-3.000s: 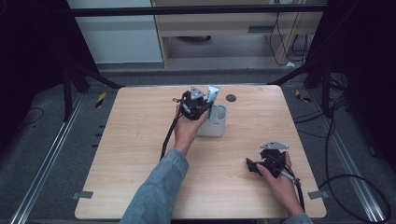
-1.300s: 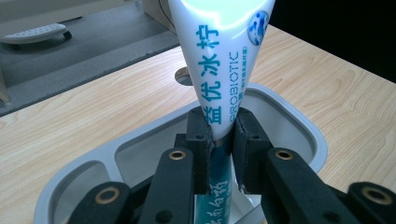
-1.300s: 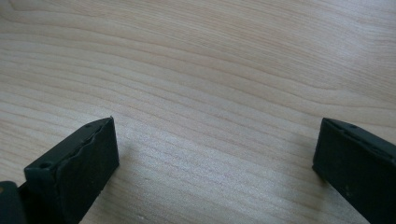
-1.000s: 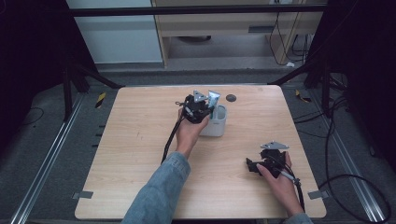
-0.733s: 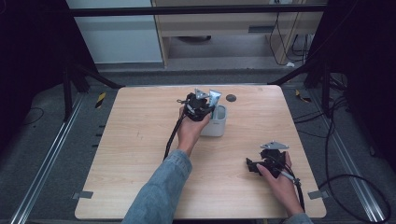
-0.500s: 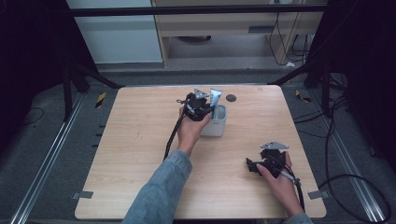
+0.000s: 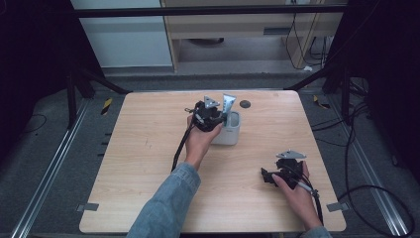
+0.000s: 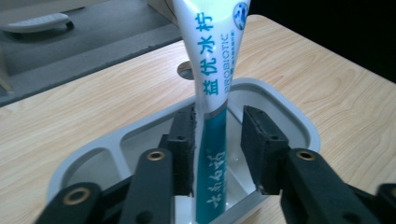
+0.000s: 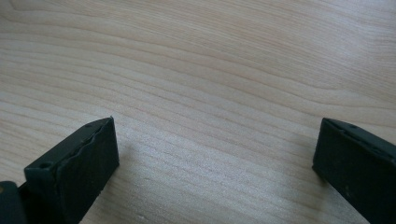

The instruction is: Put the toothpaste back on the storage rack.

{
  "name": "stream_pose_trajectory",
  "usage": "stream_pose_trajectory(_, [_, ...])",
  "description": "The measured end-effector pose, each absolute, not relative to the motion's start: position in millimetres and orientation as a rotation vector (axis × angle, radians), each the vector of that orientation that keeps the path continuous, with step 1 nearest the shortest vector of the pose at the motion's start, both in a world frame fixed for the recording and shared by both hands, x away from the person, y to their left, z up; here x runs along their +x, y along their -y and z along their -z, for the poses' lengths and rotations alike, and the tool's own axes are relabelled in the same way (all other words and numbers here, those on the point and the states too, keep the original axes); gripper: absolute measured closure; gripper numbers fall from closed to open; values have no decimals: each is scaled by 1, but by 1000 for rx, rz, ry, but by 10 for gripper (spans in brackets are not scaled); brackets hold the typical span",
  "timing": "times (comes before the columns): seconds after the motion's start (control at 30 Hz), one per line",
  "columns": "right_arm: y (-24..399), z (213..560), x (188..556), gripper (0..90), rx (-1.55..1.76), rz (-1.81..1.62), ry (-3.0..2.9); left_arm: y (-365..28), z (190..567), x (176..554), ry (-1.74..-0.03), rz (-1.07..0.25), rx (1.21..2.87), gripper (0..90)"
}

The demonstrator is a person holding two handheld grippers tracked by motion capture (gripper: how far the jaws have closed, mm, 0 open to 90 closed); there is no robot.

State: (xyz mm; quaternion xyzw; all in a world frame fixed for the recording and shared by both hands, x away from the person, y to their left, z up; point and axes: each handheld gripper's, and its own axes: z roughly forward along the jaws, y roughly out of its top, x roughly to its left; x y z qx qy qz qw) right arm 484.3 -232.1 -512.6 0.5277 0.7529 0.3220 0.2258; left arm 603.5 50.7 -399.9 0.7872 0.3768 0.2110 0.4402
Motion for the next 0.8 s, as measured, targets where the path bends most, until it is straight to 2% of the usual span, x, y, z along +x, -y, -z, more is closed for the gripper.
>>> stream_pose_trajectory(0.43, [232, 513, 484, 5, 1455, -890, -2076, -54, 390, 584, -885, -558, 1973, 398])
stream_pose_trajectory(0.63, [232, 513, 484, 4, 1455, -890, -2076, -53, 390, 580, -827, -473, 2006, 317])
stream_pose_trajectory(0.8, [232, 513, 484, 4, 1456, -891, -2076, -48, 389, 576, -805, -434, 2049, 206])
